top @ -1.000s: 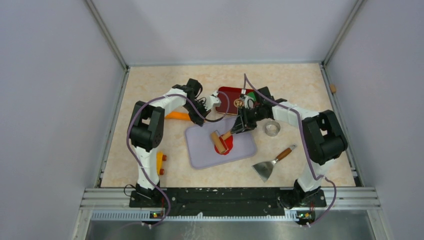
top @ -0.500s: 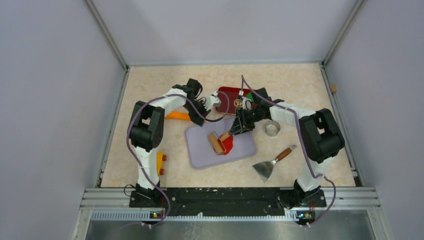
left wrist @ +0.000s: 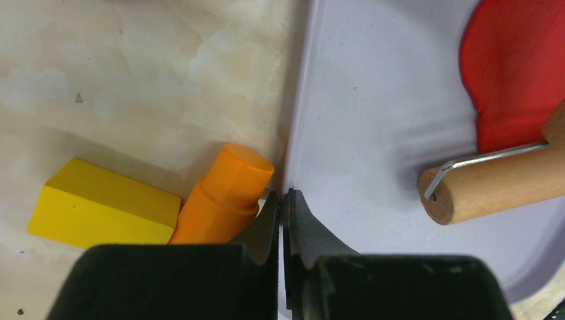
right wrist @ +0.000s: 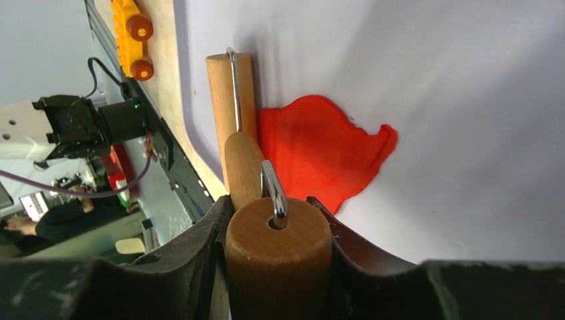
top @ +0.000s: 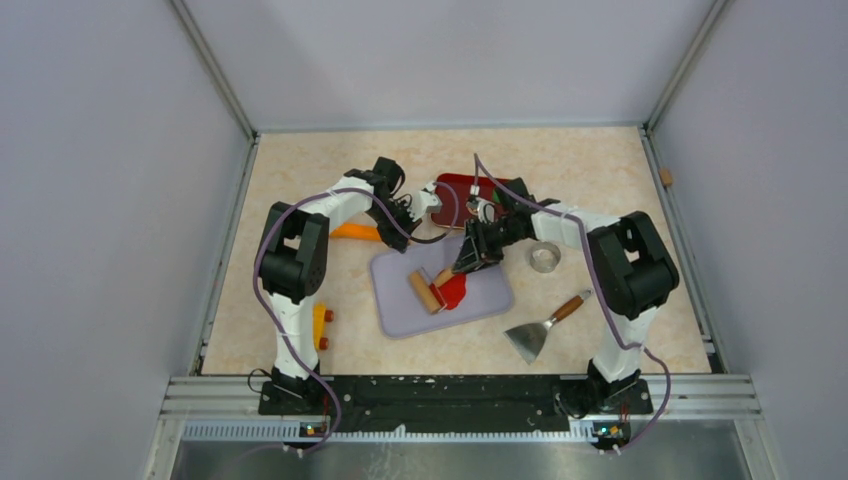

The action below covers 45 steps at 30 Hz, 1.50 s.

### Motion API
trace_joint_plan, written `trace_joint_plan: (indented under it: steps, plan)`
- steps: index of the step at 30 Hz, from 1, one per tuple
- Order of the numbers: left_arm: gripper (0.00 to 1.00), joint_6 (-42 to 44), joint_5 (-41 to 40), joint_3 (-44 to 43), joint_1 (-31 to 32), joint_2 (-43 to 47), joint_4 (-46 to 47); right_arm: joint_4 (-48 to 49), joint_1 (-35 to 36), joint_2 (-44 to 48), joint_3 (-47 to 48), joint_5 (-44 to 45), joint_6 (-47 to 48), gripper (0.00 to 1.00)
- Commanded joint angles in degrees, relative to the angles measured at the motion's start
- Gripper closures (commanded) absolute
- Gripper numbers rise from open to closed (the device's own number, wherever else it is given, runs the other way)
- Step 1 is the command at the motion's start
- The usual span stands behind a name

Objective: Roll out the dumpling wrappers from the dough

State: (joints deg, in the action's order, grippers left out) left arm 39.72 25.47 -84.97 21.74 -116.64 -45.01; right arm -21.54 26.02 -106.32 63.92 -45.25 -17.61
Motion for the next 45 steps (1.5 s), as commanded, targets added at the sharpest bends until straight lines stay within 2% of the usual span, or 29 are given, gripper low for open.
trace_joint_plan:
  steps: [1,5,9,14,18,22,24,27,32,37,45]
  plan:
    - [1.0,-1.81,1.5,-0.98,-0.03,0.67,2.31,-4.6,2.85,-4.43,-3.26,14.3,10.02,1.0]
    - [1.0,-1.73,1.41,-0.99,-0.03,0.7,2.15,-1.65,2.62,-0.79,-3.94,6.88,10.15,1.0]
    - [1.0,-1.3,1.71,-0.59,-0.05,0.91,2.02,1.83,1.87,7.27,-5.25,-0.86,10.02,1.0]
    - [1.0,-0.68,2.8,-0.67,-0.04,0.8,1.45,-4.16,1.6,16.36,-1.14,-6.12,16.61,1.0]
    - [1.0,-0.39,3.2,-0.99,-0.04,0.53,0.86,-16.63,2.02,20.39,6.73,-5.79,33.67,1.0]
    - [1.0,0.71,4.87,-1.5,-0.03,0.0,-0.67,-33.58,4.27,22.45,13.85,-0.15,60.83,1.0]
    - [1.0,0.86,5.31,-1.88,-0.06,-0.37,-1.31,-37.46,6.48,24.31,15.0,5.88,74.51,1.0]
    - [1.0,0.86,5.23,-2.12,-0.08,-0.56,-1.36,-33.8,11.15,29.61,9.76,15.52,91.0,1.0]
    - [1.0,0.64,4.99,-2.84,-0.05,-0.95,-1.39,-21.22,18.07,37.09,-2.43,24.27,106.65,1.0]
    - [1.0,0.64,4.85,-2.67,-0.1,-1.08,-1.32,-16.14,21.6,36.96,-6.73,24.94,111.51,1.0]
    - [1.0,0.56,4.85,-2.34,-0.05,-0.74,-1.0,-15.0,22.81,33.0,-12.32,24.71,115.11,1.0]
